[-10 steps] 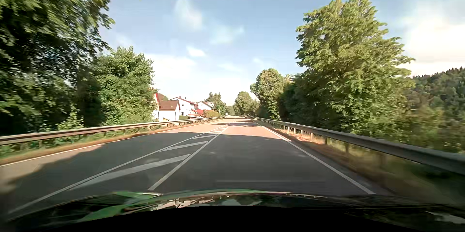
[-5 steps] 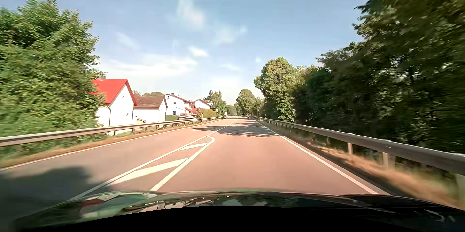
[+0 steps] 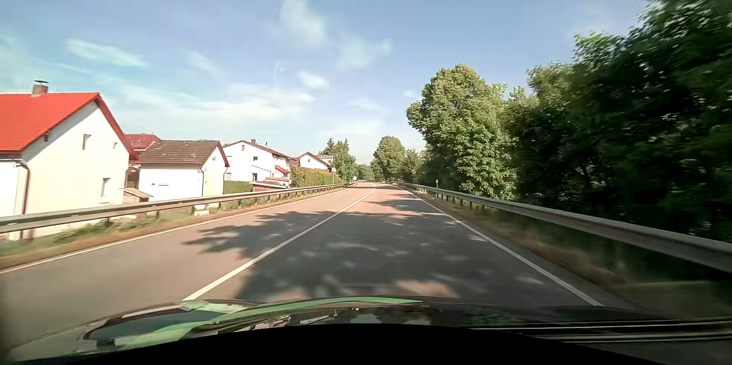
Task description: Follow the waypoints while adhering to traffic rules and regulations
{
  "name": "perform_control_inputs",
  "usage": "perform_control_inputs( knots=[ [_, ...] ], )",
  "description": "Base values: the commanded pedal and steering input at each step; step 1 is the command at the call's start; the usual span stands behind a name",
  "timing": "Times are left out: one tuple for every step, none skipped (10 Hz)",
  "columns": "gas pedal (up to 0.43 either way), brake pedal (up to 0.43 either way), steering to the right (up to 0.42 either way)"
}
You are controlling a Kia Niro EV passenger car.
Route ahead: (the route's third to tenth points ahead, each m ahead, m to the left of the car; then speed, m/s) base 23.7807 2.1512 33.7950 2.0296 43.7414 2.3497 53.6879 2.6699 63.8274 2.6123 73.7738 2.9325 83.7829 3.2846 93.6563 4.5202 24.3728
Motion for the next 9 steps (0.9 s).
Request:
perform_control_inputs(
  knots=[
    [0.280,0.000,-0.003],
    [0.287,0.000,-0.003],
    [0.287,0.000,-0.002],
    [0.287,0.000,-0.001],
    [0.280,0.000,-0.001],
    [0.268,0.000,-0.001],
    [0.268,0.000,-0.001],
    [0.268,0.000,-0.001],
    [0.268,0.000,-0.001]
  ],
)
